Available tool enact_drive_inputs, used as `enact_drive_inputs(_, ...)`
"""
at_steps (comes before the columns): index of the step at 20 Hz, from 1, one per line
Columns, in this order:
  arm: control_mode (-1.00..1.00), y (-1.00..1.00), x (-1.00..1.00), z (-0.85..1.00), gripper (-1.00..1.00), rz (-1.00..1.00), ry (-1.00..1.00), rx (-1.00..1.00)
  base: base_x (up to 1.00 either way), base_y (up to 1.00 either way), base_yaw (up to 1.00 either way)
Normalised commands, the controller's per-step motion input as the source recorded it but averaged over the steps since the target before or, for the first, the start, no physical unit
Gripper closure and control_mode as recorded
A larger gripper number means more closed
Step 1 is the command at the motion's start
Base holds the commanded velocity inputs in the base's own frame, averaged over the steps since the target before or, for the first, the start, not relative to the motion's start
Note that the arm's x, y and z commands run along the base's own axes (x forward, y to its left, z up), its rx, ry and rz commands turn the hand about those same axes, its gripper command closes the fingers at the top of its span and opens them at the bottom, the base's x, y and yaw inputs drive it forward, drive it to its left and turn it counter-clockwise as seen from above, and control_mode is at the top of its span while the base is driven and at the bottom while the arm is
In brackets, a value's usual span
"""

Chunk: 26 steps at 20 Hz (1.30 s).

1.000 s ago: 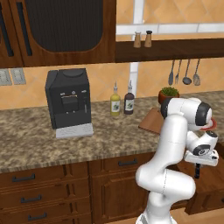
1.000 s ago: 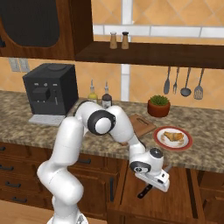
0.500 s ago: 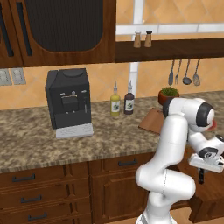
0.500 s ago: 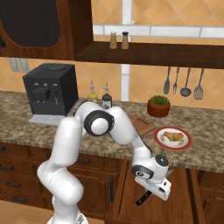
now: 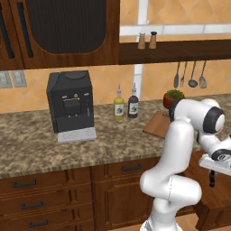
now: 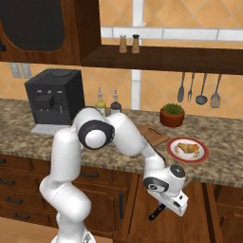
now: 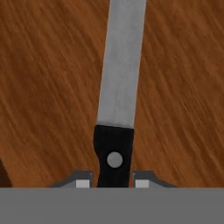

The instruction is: Pick up the knife from the drawer and place it on the cutting board. Then place the meat from the plate to the cutting board.

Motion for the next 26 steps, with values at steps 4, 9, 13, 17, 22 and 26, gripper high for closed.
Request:
enact_drive_inputs(4,-1.0,0.08,-0.36,0.16,1.0,-0.23,0.0,0.01,0.0,0.0,0.0)
enact_drive_inputs(9,-1.0,0.11,-0.22,0.07,1.0,-0.33,0.0,0.09,0.0,0.0,0.0)
enact_drive_inputs(13,-1.0,0.01,-0.31,0.84,1.0,-0.26,0.0,-0.07,0.0,0.0,0.0)
enact_drive_inputs(17,-1.0,0.0,-0.38,0.93,1.0,-0.08,0.0,0.0,0.0,0.0,0.0)
enact_drive_inputs(22,-1.0,0.05,0.15,1.0,1.0,0.09,0.02,0.0,0.0,0.0,0.0)
enact_drive_inputs(26,-1.0,0.26,0.31,1.0,1.0,0.12,0.03,0.0,0.0,0.0,0.0)
